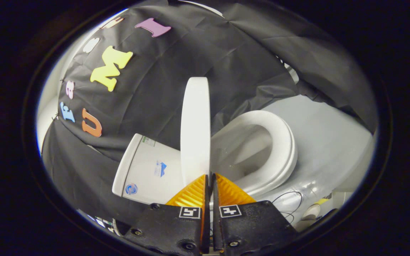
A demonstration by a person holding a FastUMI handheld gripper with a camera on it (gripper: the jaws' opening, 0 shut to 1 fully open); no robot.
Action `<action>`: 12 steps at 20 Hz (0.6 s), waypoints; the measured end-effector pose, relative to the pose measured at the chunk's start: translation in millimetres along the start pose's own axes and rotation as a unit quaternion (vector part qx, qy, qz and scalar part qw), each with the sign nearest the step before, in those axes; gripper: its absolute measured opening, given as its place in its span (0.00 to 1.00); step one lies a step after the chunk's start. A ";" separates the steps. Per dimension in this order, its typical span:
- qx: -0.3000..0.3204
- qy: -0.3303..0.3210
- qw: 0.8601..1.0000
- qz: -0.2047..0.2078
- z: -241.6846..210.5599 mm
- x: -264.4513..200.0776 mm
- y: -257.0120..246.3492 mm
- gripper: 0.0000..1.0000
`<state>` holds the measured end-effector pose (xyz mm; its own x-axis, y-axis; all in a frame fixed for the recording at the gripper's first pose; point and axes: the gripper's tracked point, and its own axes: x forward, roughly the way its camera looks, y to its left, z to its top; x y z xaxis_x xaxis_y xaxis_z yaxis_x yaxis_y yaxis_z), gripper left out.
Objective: Open the toilet lid.
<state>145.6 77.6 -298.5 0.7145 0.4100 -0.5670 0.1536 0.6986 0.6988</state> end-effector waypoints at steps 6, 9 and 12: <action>-0.033 -0.002 0.999 0.000 0.3 2.3 37.9 0.07; -0.057 -0.003 0.998 -0.008 -2.4 0.2 50.3 0.08; -0.070 -0.003 0.998 -0.010 -5.8 -1.3 61.3 0.08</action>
<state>150.1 123.2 -257.4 0.7167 0.3911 -0.5773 0.0725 0.7816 0.6195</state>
